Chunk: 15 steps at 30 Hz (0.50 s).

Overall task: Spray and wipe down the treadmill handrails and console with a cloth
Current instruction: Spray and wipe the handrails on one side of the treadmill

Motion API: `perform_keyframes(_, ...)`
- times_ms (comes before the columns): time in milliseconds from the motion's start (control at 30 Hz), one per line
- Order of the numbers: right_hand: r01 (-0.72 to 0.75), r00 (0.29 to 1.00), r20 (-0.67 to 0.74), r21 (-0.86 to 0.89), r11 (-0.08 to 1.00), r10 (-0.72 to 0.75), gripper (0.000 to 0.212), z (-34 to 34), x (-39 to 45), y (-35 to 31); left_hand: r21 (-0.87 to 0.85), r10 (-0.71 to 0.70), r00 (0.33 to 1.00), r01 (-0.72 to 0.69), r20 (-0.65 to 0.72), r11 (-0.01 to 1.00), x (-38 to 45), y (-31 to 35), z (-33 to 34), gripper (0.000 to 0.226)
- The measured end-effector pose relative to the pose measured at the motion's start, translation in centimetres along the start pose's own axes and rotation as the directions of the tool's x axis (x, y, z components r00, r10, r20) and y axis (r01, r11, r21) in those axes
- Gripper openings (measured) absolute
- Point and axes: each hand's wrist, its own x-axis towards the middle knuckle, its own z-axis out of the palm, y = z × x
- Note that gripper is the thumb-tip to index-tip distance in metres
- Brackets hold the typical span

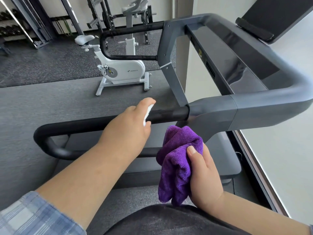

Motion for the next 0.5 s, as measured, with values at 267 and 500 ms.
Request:
perform_keyframes(267, -0.015, 0.996, 0.093, 0.007, 1.000, 0.015, 0.040, 2.7, 0.1, 0.4, 0.008, -0.215, 0.976, 0.215, -0.041, 0.977, -3.8, -5.8, -2.6, 0.050)
perform_keyframes(500, -0.011, 0.982, 0.191, 0.023, 1.000, 0.007, 0.039, 5.9, -0.3, 0.6, 0.015, -0.332, 0.943, 0.332, -0.018, 0.943, -4.1, -8.7, -3.4, 0.040)
